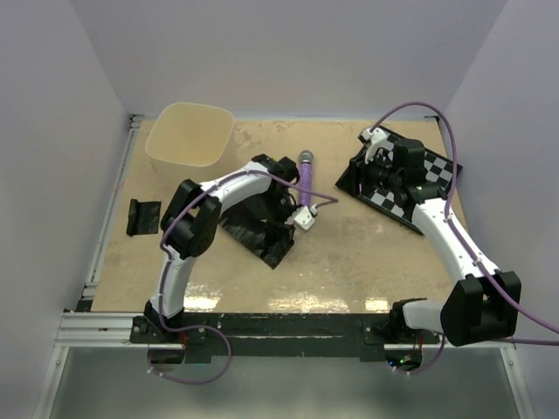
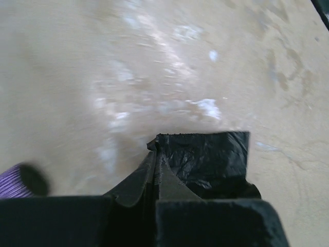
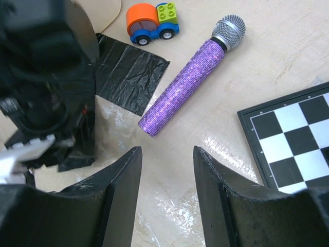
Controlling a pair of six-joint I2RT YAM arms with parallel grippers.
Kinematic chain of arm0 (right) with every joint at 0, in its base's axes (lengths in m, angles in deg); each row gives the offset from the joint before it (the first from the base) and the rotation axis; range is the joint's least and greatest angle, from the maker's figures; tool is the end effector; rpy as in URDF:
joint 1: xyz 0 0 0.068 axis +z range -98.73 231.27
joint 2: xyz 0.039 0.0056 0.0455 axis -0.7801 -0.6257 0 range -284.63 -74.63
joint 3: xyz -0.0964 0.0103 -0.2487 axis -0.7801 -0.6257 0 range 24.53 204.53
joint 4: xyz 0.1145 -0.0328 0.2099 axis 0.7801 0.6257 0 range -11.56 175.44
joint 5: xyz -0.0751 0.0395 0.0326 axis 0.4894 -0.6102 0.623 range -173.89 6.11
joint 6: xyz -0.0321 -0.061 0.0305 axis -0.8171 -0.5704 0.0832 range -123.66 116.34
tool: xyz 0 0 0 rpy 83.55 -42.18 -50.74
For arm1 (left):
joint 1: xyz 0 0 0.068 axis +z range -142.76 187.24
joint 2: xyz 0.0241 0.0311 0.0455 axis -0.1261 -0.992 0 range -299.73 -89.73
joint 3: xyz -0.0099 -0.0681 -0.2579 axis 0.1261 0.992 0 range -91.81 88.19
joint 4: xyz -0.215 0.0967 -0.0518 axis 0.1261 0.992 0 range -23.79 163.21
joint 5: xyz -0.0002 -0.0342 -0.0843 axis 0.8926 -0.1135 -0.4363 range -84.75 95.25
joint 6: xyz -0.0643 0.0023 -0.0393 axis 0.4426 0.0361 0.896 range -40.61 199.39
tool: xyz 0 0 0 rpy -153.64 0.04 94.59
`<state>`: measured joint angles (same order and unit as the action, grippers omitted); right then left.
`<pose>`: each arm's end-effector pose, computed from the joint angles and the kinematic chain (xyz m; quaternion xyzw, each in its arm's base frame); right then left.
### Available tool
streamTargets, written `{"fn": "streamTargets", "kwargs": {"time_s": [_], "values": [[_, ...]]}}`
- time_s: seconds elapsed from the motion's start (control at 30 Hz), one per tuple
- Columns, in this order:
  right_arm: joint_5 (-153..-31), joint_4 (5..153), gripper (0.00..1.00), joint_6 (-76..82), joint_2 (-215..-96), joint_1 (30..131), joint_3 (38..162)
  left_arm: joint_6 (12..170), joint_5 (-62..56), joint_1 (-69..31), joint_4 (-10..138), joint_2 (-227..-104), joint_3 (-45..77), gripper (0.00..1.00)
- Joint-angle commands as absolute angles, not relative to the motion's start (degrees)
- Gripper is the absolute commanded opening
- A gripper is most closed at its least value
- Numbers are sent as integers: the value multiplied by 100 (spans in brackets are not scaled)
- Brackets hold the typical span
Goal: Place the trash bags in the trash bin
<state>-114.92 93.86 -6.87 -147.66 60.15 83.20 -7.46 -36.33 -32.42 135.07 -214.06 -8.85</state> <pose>0.2790 0.0768 0.2992 -0.2212 0.8148 0.2550 0.4713 0.2644 -0.2741 0.1564 0.8251 0.4371 -0.3450 0.0959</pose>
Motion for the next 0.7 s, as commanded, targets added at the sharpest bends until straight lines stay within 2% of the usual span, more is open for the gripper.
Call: {"fn": "streamTargets", "kwargs": {"time_s": [0.0,0.07,0.33,0.43,0.67], "values": [[-11746,9232,50,-964,-14802,5979,8605,640,-4756,-2889,12847,-20558,-1622,0],[-12000,9197,52,-947,-14828,5979,8631,1283,-4923,-2766,12250,-20277,-1527,0],[-13214,8618,69,-727,-15082,6076,8517,3376,-4942,-2458,9762,-19345,-499,0],[-13460,8389,72,-630,-15249,6356,8570,3789,-4784,-2422,9286,-19230,-270,0],[-13153,8424,73,-815,-15601,6998,8842,4247,-4651,-2370,8687,-19081,-76,0]]}}
